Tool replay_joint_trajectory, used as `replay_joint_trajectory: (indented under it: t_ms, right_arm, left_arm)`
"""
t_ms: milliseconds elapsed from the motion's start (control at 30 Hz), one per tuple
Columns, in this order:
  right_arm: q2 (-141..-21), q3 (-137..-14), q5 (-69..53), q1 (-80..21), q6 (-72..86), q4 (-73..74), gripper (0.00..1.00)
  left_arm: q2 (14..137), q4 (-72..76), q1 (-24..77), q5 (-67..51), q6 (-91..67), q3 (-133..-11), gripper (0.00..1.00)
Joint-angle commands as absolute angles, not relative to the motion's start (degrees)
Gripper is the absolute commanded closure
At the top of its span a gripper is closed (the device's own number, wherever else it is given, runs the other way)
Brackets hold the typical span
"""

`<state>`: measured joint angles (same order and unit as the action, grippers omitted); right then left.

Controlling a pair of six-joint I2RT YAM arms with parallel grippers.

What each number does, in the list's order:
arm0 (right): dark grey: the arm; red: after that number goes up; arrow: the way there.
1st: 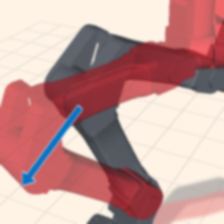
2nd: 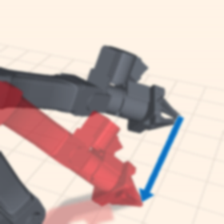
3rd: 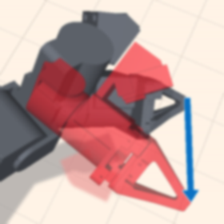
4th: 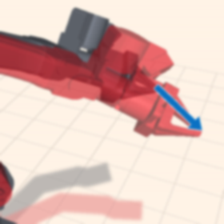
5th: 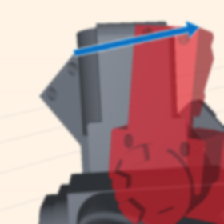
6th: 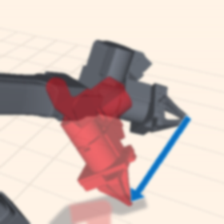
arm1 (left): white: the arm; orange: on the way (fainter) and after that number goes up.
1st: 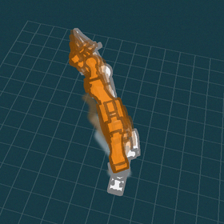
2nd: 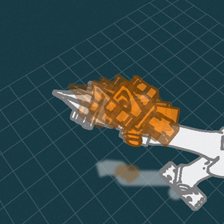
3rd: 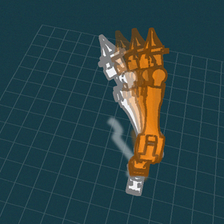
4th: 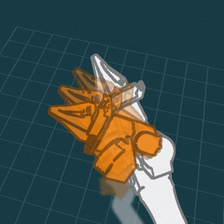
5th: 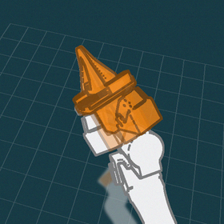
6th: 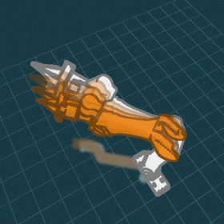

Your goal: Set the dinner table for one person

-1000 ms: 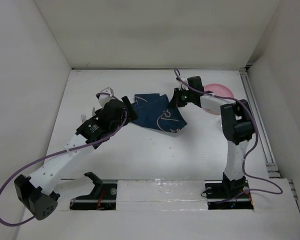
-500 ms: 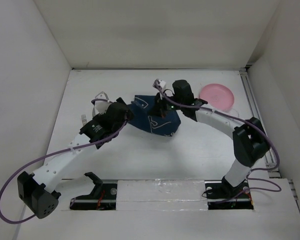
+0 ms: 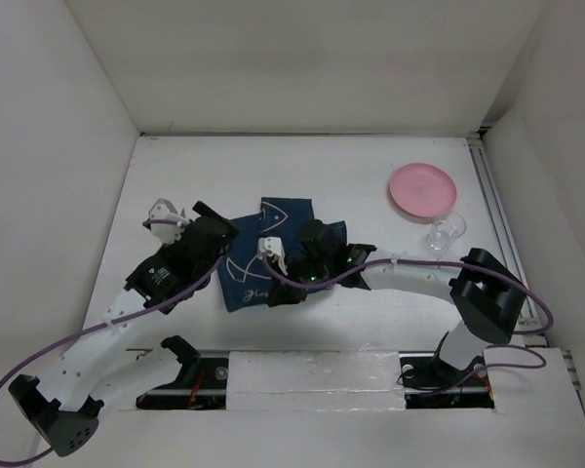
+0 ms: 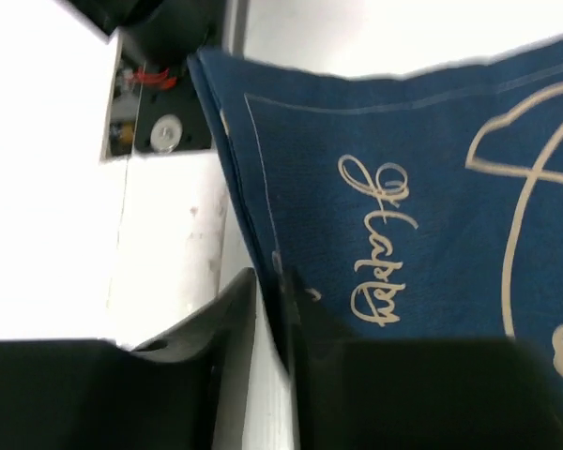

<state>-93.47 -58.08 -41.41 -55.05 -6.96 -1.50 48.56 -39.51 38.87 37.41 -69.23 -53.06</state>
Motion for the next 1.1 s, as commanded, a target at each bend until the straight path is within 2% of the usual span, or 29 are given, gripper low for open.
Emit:
replay_joint_trajectory:
  t_ms: [0,33,133,167,300,400,467,567,667,733,833,1067]
  right_arm:
    - [-92.3,-56.0,-38.9,-57.8,-9.2,-2.2,0.73]
    - [-92.3,-55.5,-38.8,-57.8,-9.2,-2.2,0.66]
    - [-90.2,-52.9,-39.7,-59.2,-9.2,-1.7,0.15]
    - [-89.3,-52.2,-38.6,-59.8,-9.2,-3.1,0.0]
    - [-84.0,-51.0,-24.6,-59.8,-4.3,-3.9,0.0]
    - [-83.4,-52.3,-3.3,-58.1,2.4,-2.9,0.0]
    - [-84.3,-53.9,0.1,-54.8,6.8,-2.4,0.0]
    - [-87.5,-56.1,-1.9,-47.5,9.5,-1.8,0.0]
    - [-93.5,-62.2,-8.5,-44.1,3.8,-1.9,0.0]
    - [-96.9,-66.5,-15.6,-42.5,3.8,0.0,0.0]
    - [-104.0,-75.9,-25.6,-40.3,-4.4,5.4,0.0]
    - [-117.8,-95.4,-27.6,-40.9,-15.0,23.0,0.02]
  left_arm:
    - [47.9,-41.7,38.8,42.0,-73.5,-51.8,0.0]
    - [47.9,-41.7,38.8,42.0,-73.5,-51.8,0.0]
    - [49.6,-40.8,38.8,41.1,-72.9,-50.5,0.0]
    - [50.1,-40.2,38.8,40.6,-72.9,-50.5,0.0]
    - [52.9,-35.3,38.8,36.4,-71.8,-46.7,0.0]
    - [55.6,-32.2,38.8,33.6,-72.4,-43.9,0.0]
    - [57.4,-30.7,38.8,31.7,-74.0,-42.8,0.0]
    - [58.8,-28.2,38.8,28.3,-75.2,-40.2,0.0]
    - [60.2,-27.0,38.8,27.0,-77.5,-37.9,0.0]
    - [61.4,-26.4,38.8,26.4,-78.1,-36.3,0.0]
    - [62.0,-24.7,38.8,26.4,-79.6,-34.7,0.0]
    - [66.0,-24.6,38.8,24.6,-80.2,-33.4,0.0]
